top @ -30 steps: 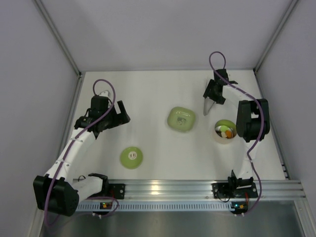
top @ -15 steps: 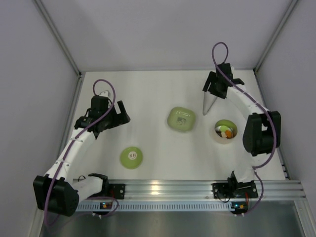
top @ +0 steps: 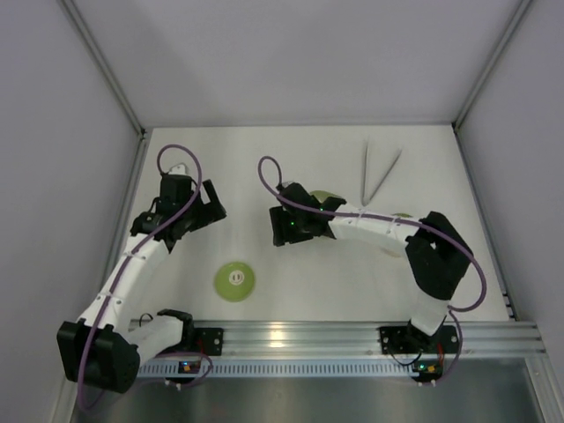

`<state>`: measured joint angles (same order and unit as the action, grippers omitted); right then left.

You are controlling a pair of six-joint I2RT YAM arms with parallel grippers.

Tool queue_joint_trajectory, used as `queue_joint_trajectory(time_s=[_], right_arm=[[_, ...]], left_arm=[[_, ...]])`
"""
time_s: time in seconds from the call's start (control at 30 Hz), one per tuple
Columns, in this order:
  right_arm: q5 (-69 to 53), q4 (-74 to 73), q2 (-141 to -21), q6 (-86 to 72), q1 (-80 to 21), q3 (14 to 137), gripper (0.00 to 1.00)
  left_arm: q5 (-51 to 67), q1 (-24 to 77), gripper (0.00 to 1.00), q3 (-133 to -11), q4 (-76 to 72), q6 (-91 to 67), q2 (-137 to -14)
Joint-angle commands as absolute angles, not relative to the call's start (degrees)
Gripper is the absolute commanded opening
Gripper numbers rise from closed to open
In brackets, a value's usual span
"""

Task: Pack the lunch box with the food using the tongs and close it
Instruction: Pick up the box lid from the center of the board.

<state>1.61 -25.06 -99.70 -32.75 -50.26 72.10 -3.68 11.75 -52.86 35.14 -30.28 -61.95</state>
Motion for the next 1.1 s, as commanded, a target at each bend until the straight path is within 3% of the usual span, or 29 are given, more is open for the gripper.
queue_joint_trajectory(time_s=[0.0,0.3,0.67,1.07], right_arm=[[0.79,-18.64,-102.03,-35.51,-54.04,73.91,0.56],[-4.74,-12.75,-107.66,-38.14,-58.7,75.5,0.54],[-6.42,-12.13,-113.55,-39.02,-62.66,79.19,0.52],[-6.76,-10.91,-115.13,-40.51,-62.93,77.35,0.45]], left_arm=[[-8.43,11.78,0.99,-52.73,34.45,-32.25,-59.77],[-17.75,8.62,0.99,-54.49,37.7,-34.19,-59.41],[-13.19,3.69,0.99,-53.35,36.74,-35.77,-61.35],[-10.28,2.9,0.99,-52.47,35.77,-35.77,-61.96]])
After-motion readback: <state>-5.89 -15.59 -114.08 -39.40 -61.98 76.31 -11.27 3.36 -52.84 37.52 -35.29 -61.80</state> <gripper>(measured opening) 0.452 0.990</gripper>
